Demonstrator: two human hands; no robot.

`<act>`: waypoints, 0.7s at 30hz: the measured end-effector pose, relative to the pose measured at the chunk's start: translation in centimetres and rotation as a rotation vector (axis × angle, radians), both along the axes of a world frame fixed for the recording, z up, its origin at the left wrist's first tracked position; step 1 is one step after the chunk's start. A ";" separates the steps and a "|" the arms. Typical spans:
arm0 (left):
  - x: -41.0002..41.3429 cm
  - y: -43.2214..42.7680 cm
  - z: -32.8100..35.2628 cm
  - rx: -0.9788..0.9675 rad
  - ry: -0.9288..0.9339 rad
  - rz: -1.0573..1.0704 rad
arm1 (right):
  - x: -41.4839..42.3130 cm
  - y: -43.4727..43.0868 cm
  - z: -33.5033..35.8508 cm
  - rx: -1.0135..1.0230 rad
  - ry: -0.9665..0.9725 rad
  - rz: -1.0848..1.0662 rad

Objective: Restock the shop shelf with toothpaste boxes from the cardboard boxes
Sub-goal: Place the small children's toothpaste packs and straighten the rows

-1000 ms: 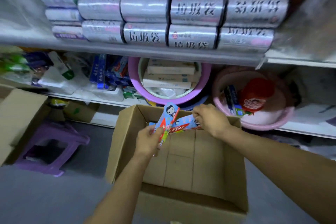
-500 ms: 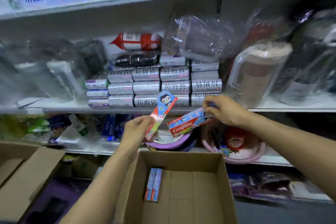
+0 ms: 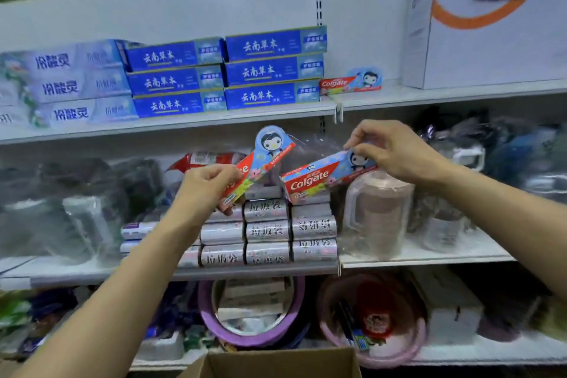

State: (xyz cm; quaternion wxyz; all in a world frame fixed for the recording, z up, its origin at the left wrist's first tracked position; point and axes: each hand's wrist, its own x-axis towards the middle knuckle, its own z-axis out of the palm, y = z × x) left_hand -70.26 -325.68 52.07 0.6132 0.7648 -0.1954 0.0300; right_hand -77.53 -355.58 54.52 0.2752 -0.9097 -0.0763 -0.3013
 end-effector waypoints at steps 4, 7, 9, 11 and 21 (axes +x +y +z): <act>0.8 -2.3 3.2 -0.101 -0.020 0.024 | -0.2 -3.0 4.4 0.038 -0.118 -0.034; 1.6 -4.3 5.2 -0.121 -0.041 0.039 | 0.6 -5.4 7.1 0.079 -0.216 -0.069; 1.9 -5.6 6.5 -0.097 -0.071 0.027 | 1.6 -7.0 8.6 0.064 -0.241 -0.108; 2.3 -7.0 7.6 -0.060 -0.101 0.030 | 2.8 -8.9 9.6 0.025 -0.234 -0.160; 5.0 -13.3 9.9 0.038 -0.159 0.073 | 11.6 -15.1 9.7 0.025 -0.113 -0.303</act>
